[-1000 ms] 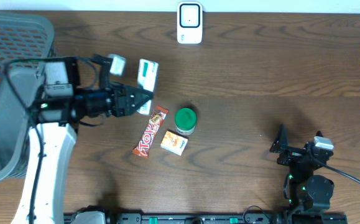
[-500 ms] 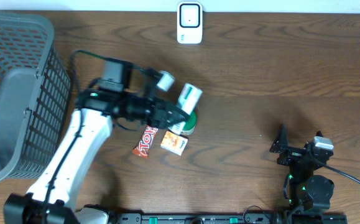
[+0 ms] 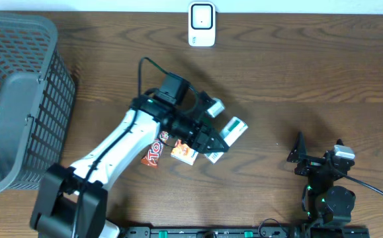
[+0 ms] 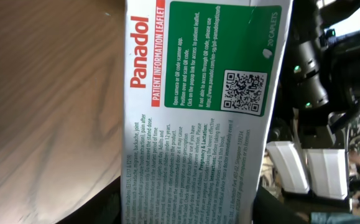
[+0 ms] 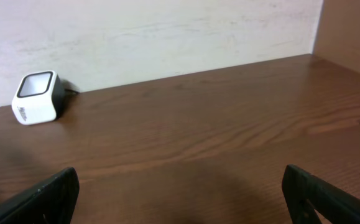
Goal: Scan the item barcode
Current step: 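Carry the Panadol box right across the table past the jar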
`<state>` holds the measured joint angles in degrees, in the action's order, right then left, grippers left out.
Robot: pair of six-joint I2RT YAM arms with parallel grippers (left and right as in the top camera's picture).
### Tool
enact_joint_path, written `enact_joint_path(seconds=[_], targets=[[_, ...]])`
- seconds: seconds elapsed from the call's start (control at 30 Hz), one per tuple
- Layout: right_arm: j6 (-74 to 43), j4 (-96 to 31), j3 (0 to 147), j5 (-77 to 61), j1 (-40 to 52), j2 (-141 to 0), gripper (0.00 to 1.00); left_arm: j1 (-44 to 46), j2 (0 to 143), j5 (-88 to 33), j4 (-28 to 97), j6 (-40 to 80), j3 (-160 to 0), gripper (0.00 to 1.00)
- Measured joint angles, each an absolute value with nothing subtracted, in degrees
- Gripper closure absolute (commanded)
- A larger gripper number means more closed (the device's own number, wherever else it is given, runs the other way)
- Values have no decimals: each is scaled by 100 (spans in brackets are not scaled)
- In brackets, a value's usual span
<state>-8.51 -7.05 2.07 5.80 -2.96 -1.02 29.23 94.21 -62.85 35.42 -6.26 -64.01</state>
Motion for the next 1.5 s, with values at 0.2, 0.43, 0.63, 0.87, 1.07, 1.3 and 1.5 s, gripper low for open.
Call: enact_joint_path(seconds=[0.2,0.43,0.63,0.87,1.07,1.3,1.5], targets=[[-851,-705,207,580,-296,-102,1,3323,9749,-6287,3004,-598,-6399,48],[-851,-705,207,580,-296,-102,1,3511,10108,-6285,2080,-246,-6394,48],[-851,-707,207,580,-296,-102,1,3640,10206,-5909,1699,161,-6394,48],[-851,-705,207,582,-296,-102,1,3927,10206,-5404,1208,725,-6394,45],[-851,-705,207,580,-296,-102,1,4158,10208,-5336,996,1033,-6394,44],[-851,-705,207,582,-296,-102,1,4272,10580,-4989,987,1081,-6394,45],[-851,-705,207,580,-296,-102,1,4270,10960,-4305,1002,1096,-6392,45]])
